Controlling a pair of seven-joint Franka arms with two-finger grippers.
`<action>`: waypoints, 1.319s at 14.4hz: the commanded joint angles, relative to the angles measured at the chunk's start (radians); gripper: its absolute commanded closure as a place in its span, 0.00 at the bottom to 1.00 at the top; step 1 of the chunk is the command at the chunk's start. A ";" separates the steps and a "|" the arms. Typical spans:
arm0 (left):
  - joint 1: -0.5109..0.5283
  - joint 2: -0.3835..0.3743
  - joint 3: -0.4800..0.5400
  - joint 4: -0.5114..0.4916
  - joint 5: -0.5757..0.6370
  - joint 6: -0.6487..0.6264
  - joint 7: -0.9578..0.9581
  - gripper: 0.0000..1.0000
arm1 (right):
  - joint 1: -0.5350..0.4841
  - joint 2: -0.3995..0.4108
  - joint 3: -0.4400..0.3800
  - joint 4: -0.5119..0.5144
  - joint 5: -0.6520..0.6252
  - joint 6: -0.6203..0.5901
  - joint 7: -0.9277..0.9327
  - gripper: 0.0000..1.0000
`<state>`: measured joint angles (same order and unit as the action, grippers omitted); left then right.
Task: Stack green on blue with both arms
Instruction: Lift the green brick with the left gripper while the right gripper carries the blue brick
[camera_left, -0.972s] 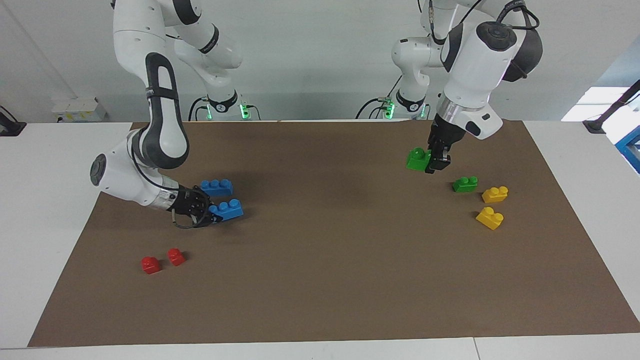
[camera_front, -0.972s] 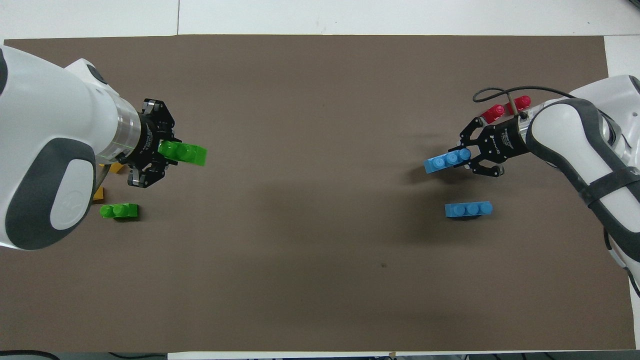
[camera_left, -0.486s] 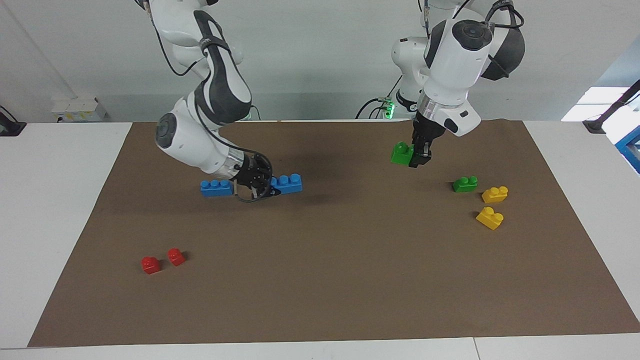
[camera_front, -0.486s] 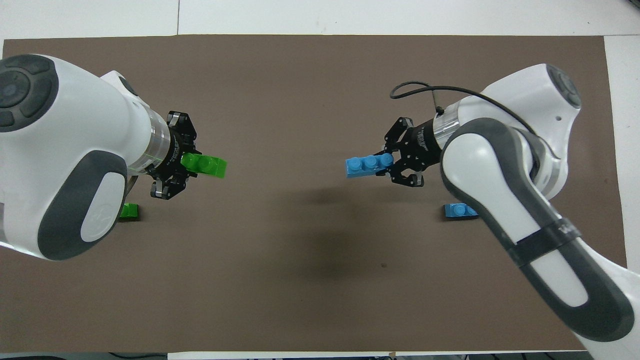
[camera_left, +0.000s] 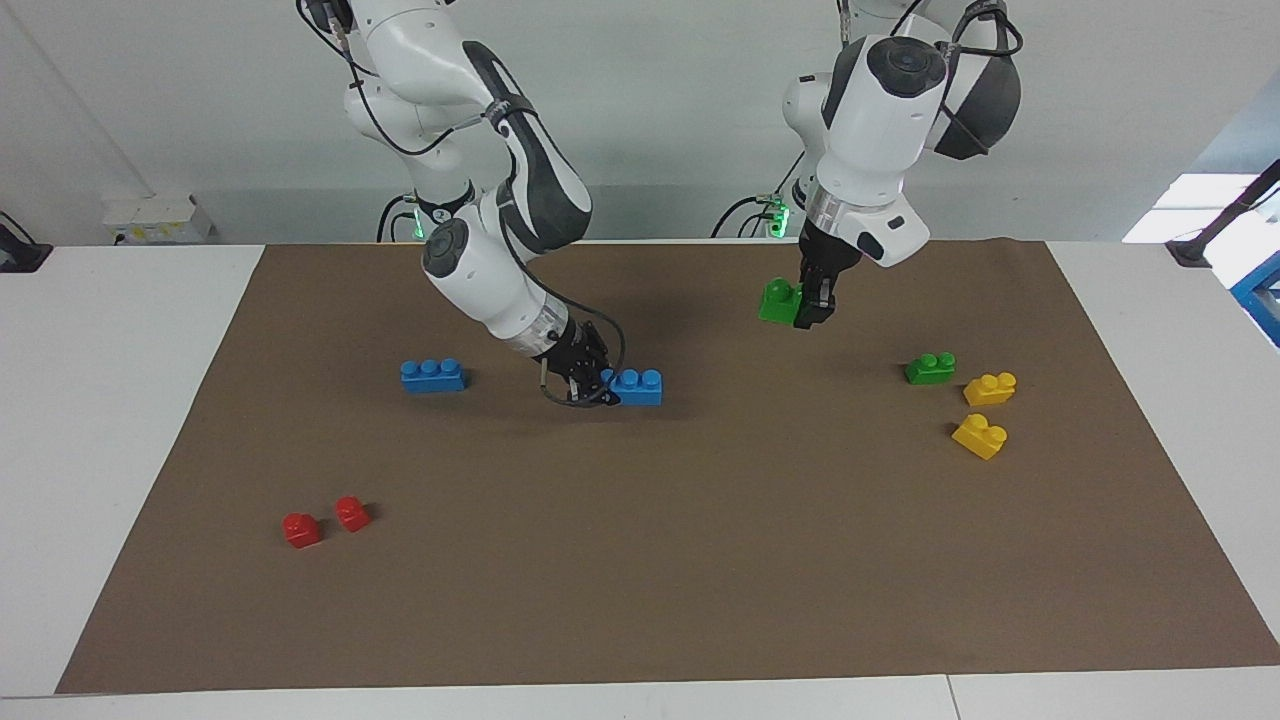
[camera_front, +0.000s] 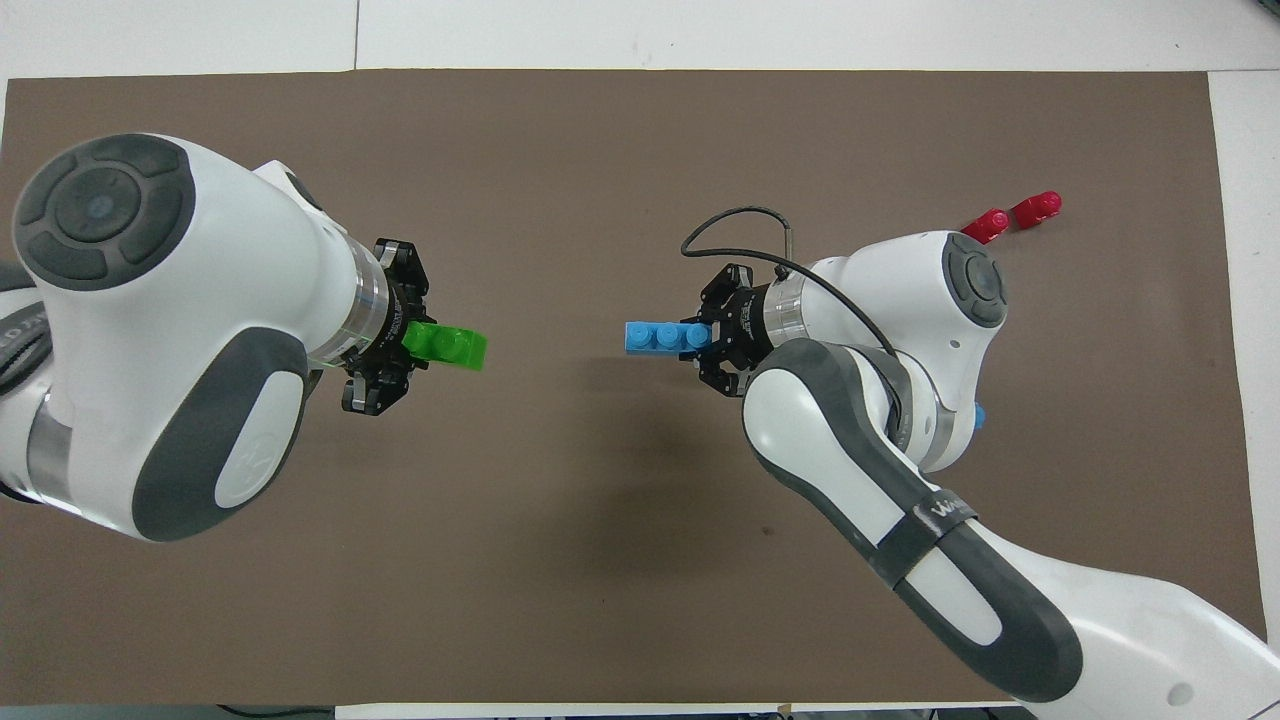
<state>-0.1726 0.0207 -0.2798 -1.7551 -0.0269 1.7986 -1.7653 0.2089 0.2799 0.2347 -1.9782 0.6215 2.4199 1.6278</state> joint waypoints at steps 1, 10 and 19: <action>-0.048 -0.036 0.011 -0.075 -0.007 0.063 -0.054 1.00 | 0.044 0.042 -0.003 -0.019 0.055 0.100 0.007 1.00; -0.203 0.053 0.010 -0.173 0.064 0.286 -0.219 1.00 | 0.070 0.073 -0.002 -0.060 0.072 0.119 -0.074 1.00; -0.254 0.208 0.011 -0.150 0.160 0.383 -0.347 1.00 | 0.093 0.076 -0.002 -0.077 0.127 0.114 -0.186 1.00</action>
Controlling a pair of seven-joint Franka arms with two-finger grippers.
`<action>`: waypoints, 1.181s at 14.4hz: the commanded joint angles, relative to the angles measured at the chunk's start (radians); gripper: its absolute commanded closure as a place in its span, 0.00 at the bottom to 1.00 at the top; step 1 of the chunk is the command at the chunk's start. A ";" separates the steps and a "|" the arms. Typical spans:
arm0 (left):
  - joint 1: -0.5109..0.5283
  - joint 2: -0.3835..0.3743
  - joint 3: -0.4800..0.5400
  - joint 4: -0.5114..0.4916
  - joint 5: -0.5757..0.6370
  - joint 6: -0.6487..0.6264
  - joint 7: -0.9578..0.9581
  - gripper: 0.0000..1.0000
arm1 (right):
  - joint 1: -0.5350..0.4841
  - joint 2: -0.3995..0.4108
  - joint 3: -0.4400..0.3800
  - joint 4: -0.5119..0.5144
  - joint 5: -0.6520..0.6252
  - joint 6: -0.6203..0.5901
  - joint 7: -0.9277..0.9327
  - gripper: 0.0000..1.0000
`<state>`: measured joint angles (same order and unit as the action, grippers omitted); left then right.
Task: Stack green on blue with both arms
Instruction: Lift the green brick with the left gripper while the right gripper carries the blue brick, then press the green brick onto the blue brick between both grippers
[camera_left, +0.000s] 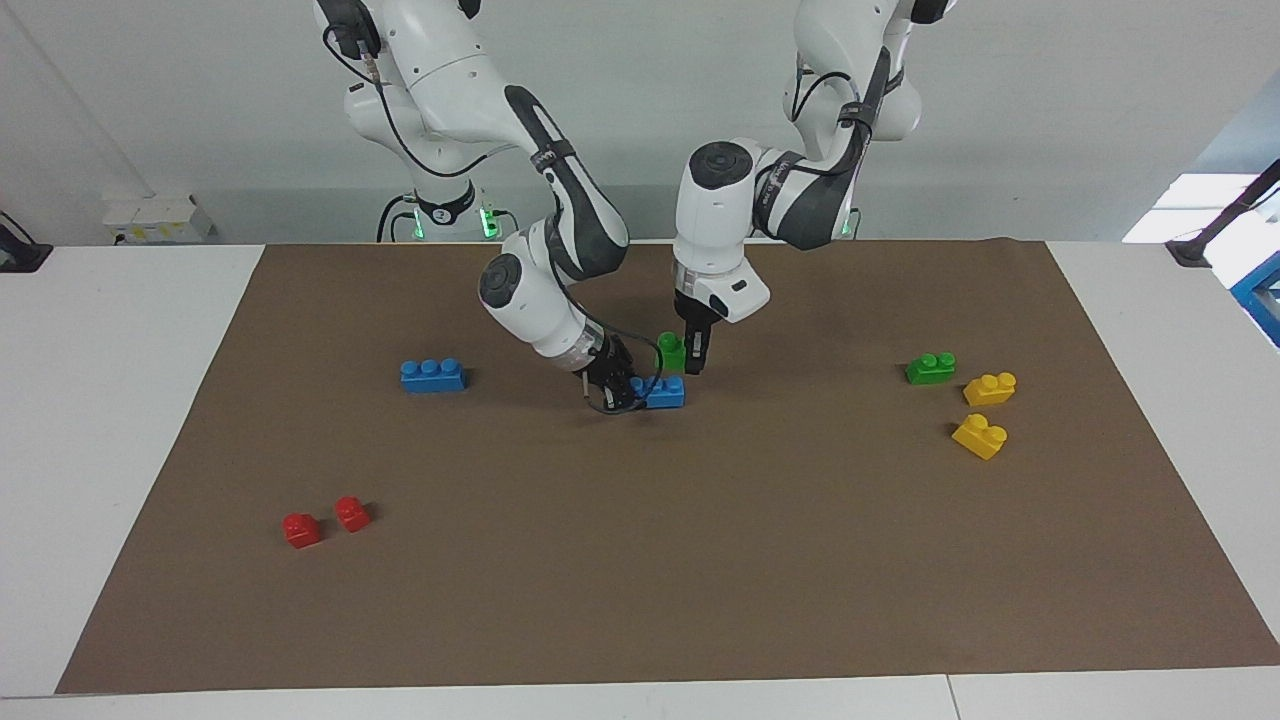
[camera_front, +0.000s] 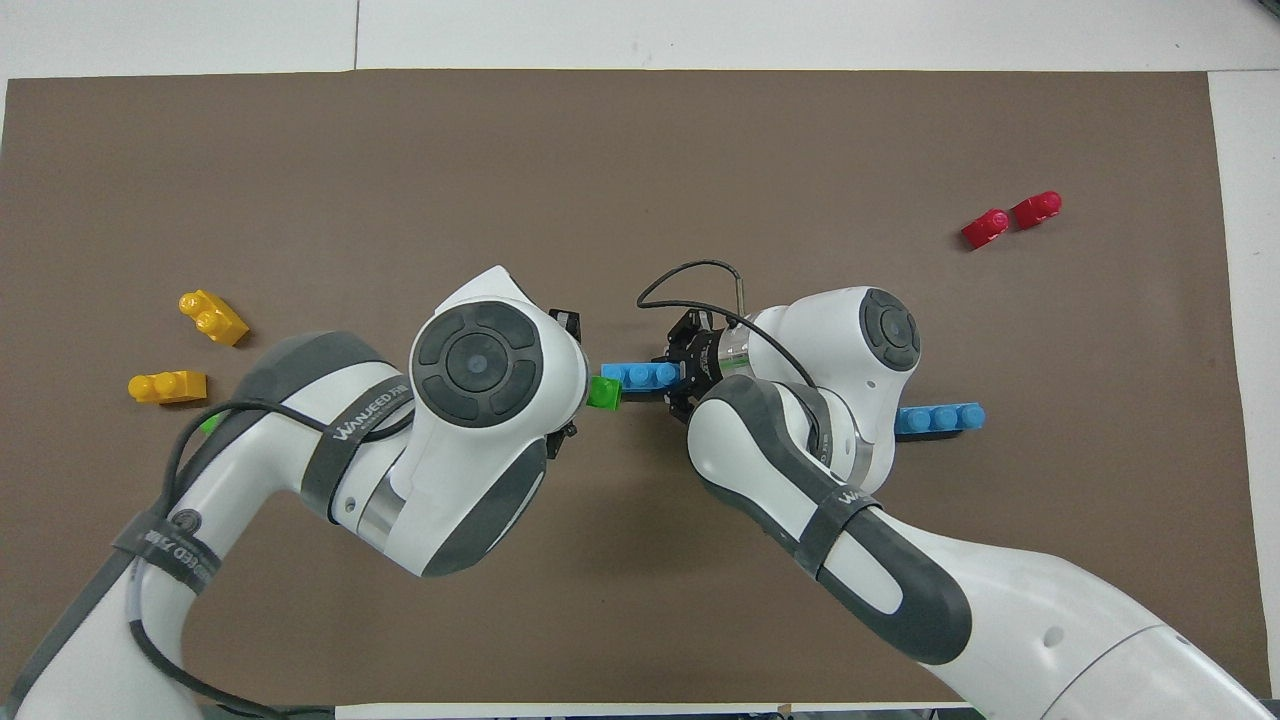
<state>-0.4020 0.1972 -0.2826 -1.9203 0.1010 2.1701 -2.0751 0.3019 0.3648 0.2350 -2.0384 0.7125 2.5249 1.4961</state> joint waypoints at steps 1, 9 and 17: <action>-0.029 0.037 0.014 0.017 0.049 0.013 -0.054 1.00 | 0.000 -0.009 -0.002 -0.020 0.036 0.009 -0.062 1.00; -0.044 0.091 0.014 0.015 0.071 0.053 -0.097 1.00 | 0.003 -0.010 -0.002 -0.022 0.038 0.012 -0.082 1.00; -0.057 0.117 0.017 0.001 0.109 0.071 -0.137 1.00 | 0.019 -0.015 -0.002 -0.040 0.038 0.020 -0.088 1.00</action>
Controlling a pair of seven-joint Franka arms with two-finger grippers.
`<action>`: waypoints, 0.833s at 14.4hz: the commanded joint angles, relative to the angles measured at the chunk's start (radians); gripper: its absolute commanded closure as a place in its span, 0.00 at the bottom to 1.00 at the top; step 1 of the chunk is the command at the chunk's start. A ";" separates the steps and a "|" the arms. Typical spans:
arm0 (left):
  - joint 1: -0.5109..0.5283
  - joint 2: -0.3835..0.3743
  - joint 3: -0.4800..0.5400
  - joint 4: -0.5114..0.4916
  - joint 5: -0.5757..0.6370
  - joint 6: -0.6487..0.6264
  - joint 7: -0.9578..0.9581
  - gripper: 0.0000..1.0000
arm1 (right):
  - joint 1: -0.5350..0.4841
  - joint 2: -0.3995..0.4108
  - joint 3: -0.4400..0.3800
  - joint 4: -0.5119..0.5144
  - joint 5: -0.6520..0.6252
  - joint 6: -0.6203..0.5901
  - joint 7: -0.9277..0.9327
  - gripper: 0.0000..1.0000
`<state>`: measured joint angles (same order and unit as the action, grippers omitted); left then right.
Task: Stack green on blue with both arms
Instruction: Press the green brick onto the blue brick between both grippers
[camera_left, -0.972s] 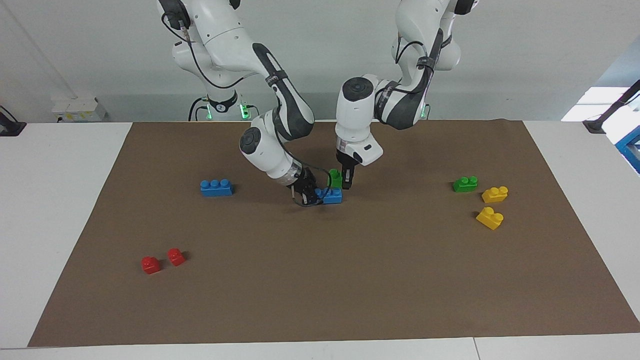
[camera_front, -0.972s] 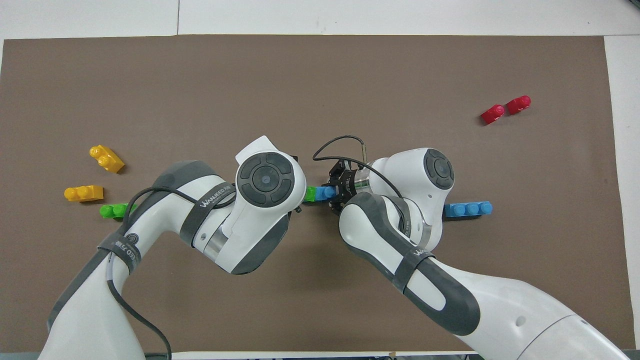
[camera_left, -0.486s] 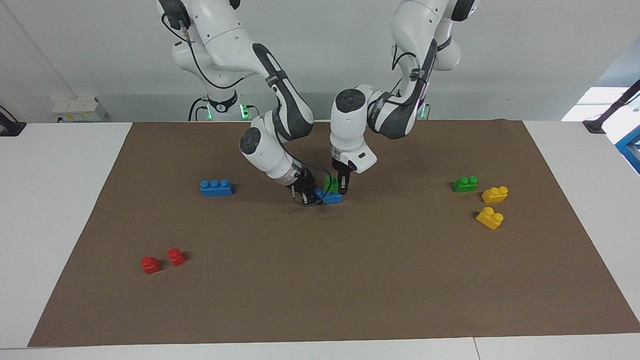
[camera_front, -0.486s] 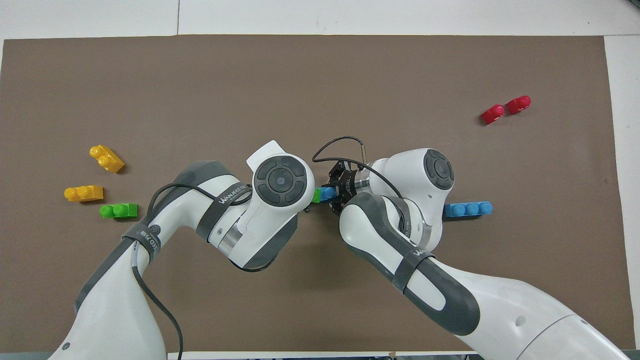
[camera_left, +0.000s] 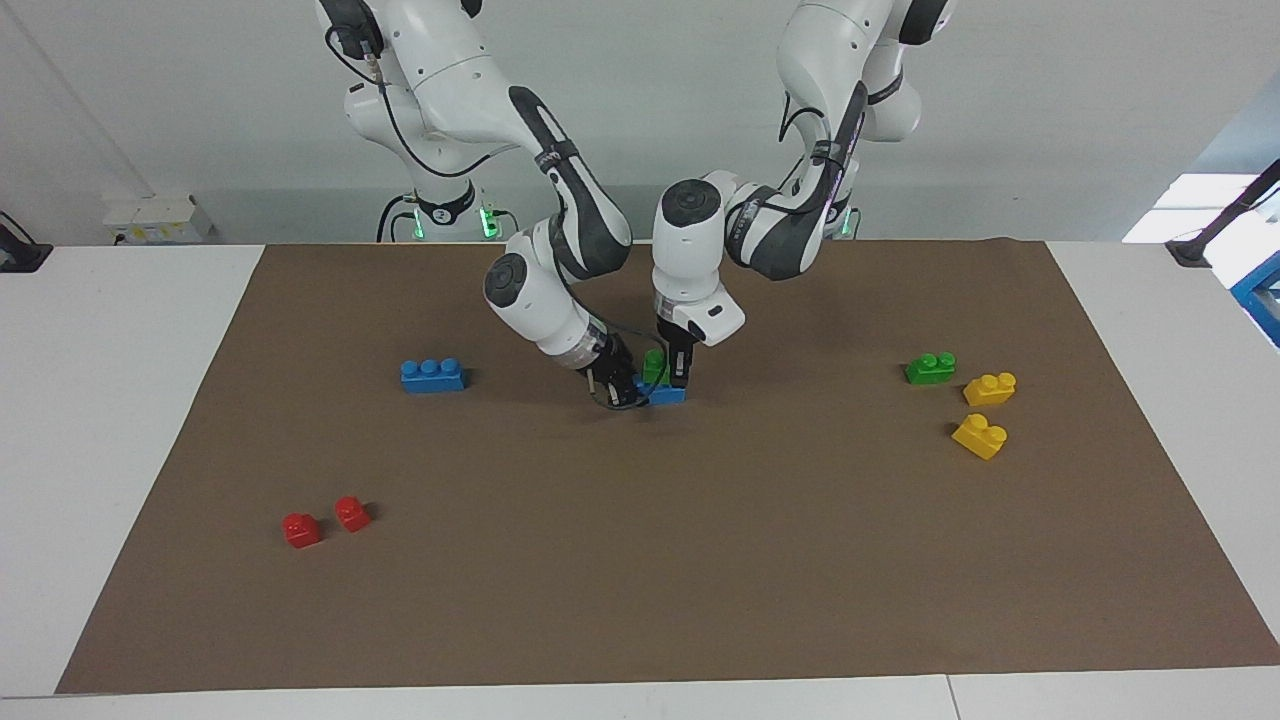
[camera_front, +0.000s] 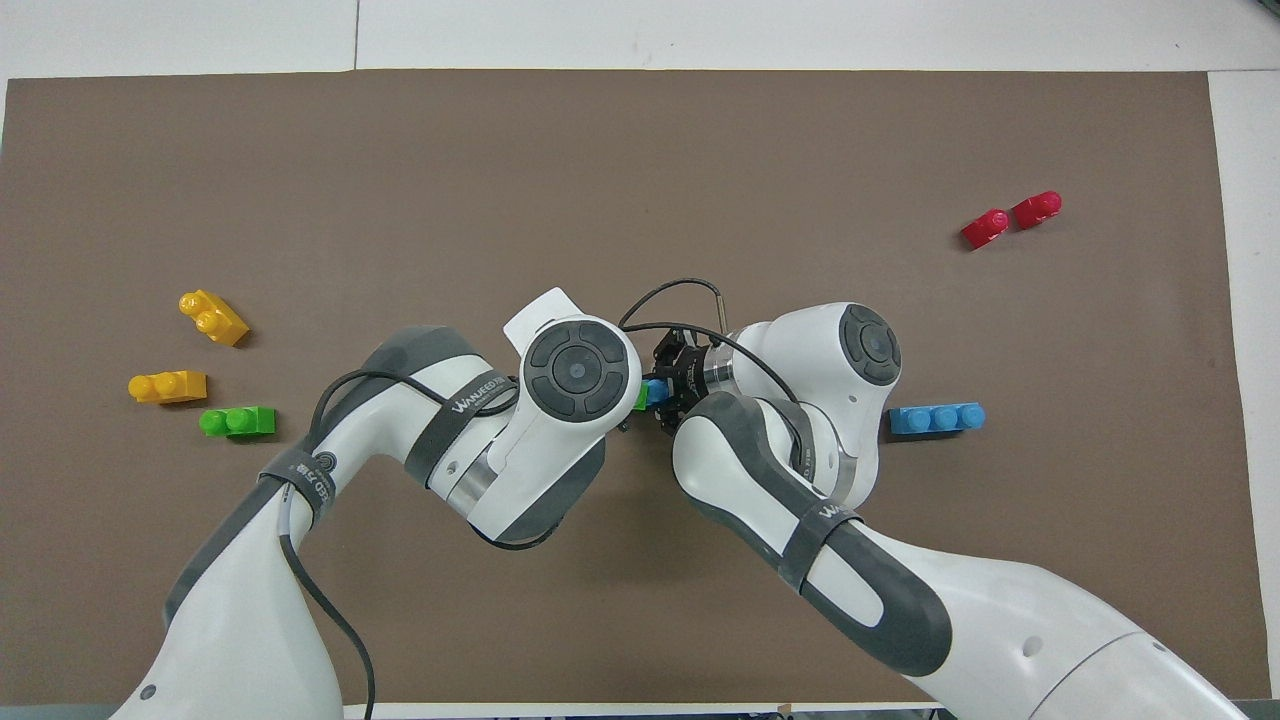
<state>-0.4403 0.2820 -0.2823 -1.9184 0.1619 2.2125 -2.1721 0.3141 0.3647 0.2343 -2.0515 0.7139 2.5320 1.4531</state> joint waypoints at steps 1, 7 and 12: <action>-0.017 0.037 0.018 -0.002 0.065 0.029 -0.041 1.00 | 0.007 -0.013 -0.001 -0.030 0.036 0.013 -0.045 1.00; -0.012 0.072 0.025 -0.025 0.112 0.067 -0.075 1.00 | 0.007 -0.016 -0.001 -0.036 0.036 0.013 -0.059 1.00; -0.003 0.080 0.025 -0.067 0.156 0.136 -0.107 1.00 | 0.007 -0.017 -0.001 -0.041 0.036 0.027 -0.059 1.00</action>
<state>-0.4432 0.2924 -0.2883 -1.9611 0.2472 2.2657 -2.2753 0.3144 0.3635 0.2341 -2.0562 0.7276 2.5378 1.4515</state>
